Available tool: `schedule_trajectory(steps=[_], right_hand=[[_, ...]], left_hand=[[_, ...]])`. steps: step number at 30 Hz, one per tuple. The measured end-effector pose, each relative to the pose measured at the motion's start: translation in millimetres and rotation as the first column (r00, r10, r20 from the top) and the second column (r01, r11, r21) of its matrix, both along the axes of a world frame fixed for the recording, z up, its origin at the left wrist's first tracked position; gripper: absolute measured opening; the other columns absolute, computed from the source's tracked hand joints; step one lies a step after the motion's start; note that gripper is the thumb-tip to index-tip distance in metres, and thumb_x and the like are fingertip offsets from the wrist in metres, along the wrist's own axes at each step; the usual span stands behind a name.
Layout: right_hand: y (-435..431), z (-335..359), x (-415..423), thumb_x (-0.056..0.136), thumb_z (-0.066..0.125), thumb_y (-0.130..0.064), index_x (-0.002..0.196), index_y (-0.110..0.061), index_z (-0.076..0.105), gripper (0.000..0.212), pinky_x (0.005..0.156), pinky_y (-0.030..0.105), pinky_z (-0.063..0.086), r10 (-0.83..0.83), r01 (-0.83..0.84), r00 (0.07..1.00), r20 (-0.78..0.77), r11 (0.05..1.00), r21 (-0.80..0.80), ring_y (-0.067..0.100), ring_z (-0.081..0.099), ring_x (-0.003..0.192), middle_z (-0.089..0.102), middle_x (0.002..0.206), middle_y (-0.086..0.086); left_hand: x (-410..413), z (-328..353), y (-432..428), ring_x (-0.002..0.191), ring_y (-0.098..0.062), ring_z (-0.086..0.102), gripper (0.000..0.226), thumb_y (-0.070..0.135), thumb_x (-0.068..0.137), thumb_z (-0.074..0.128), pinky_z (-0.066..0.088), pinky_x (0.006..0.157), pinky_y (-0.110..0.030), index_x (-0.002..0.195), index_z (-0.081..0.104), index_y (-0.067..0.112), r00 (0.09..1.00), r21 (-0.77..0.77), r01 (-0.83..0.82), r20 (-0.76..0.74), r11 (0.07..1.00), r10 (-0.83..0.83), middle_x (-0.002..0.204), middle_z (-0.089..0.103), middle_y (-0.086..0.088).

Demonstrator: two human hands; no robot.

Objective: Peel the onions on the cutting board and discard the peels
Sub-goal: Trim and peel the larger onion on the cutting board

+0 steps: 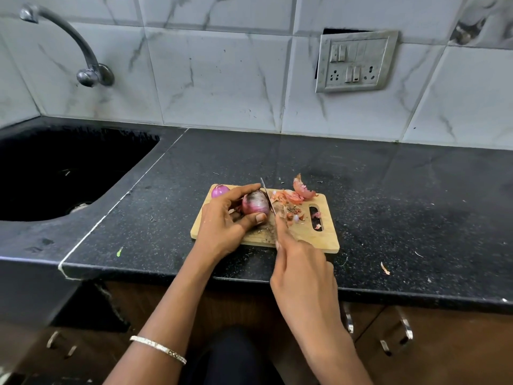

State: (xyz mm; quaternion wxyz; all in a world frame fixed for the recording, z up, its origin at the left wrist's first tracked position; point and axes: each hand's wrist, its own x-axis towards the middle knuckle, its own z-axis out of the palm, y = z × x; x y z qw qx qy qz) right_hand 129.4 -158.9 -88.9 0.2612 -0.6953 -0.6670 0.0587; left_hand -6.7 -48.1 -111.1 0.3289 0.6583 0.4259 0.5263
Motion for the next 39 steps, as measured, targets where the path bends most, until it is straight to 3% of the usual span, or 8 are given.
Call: schedule_trajectory(steps=[5,9,15,19,23,31,39], right_hand=[[16,8,-10,0.105,0.042,-0.022,0.159,-0.039,0.018,0.062,0.078,0.041,0.050,-0.033,0.033,0.999,0.034,0.999,0.009,0.028,0.064,0.107,0.062,0.123,0.004],[30,14,-13,0.103,0.044,-0.018,0.158,-0.037,0.023,0.062,0.075,0.041,0.051,-0.026,0.025,0.999,0.023,0.998,0.052,0.029,0.065,0.102,0.065,0.116,0.005],[-7,2,-3,0.106,0.036,-0.027,0.158,-0.045,0.012,0.060,0.080,0.040,0.049,-0.021,0.022,0.999,0.039,0.999,-0.024,0.028,0.063,0.105,0.062,0.121,-0.001],[14,7,-4,0.105,0.041,-0.024,0.157,-0.041,0.022,0.059,0.075,0.042,0.051,-0.032,0.032,0.999,-0.009,0.999,0.010,0.028,0.065,0.102,0.065,0.112,0.002],[38,14,-10,0.103,0.046,-0.018,0.157,-0.037,0.029,0.059,0.073,0.040,0.050,-0.018,0.020,1.000,-0.024,0.998,0.062,0.029,0.065,0.099,0.069,0.106,0.004],[6,0,7,0.106,0.039,-0.029,0.156,-0.045,0.023,0.054,0.071,0.038,0.048,-0.013,0.013,1.000,-0.001,1.000,0.027,0.025,0.065,0.099,0.065,0.109,-0.001],[40,10,-5,0.104,0.043,-0.021,0.156,-0.039,0.030,0.056,0.071,0.041,0.050,-0.008,0.011,1.000,-0.029,0.997,0.079,0.031,0.066,0.097,0.068,0.107,0.005]], left_hand=[[0,1,-3,0.106,0.001,0.068,0.055,0.000,0.080,0.083,0.054,0.093,-0.018,0.126,0.069,0.025,1.000,0.009,0.009,0.009,1.000,-0.009,0.115,0.072,0.011],[-1,1,-2,0.105,0.002,0.068,0.055,0.003,0.080,0.084,0.054,0.094,-0.018,0.129,0.069,0.021,1.000,0.018,-0.013,-0.006,1.000,0.013,0.115,0.072,0.011],[-1,1,-1,0.110,-0.002,0.067,0.056,0.005,0.080,0.084,0.054,0.095,-0.019,0.129,0.068,0.026,1.000,0.008,-0.008,-0.018,1.000,0.008,0.117,0.071,0.010],[-2,2,-3,0.105,0.005,0.067,0.055,0.003,0.080,0.083,0.051,0.089,-0.011,0.128,0.069,0.024,1.000,0.016,0.000,-0.017,1.000,0.000,0.115,0.071,0.015],[0,2,-2,0.105,0.003,0.068,0.054,0.004,0.080,0.083,0.052,0.091,-0.014,0.130,0.069,0.022,1.000,0.033,-0.011,-0.028,0.999,0.012,0.116,0.072,0.014],[0,0,2,0.107,0.003,0.067,0.055,0.008,0.082,0.083,0.053,0.094,-0.016,0.132,0.067,0.023,0.999,0.022,-0.023,-0.041,0.999,0.024,0.118,0.071,0.007],[0,1,0,0.105,0.005,0.067,0.053,0.005,0.083,0.082,0.052,0.091,-0.013,0.131,0.068,0.022,0.999,0.039,-0.024,-0.041,0.999,0.025,0.115,0.073,0.010]])
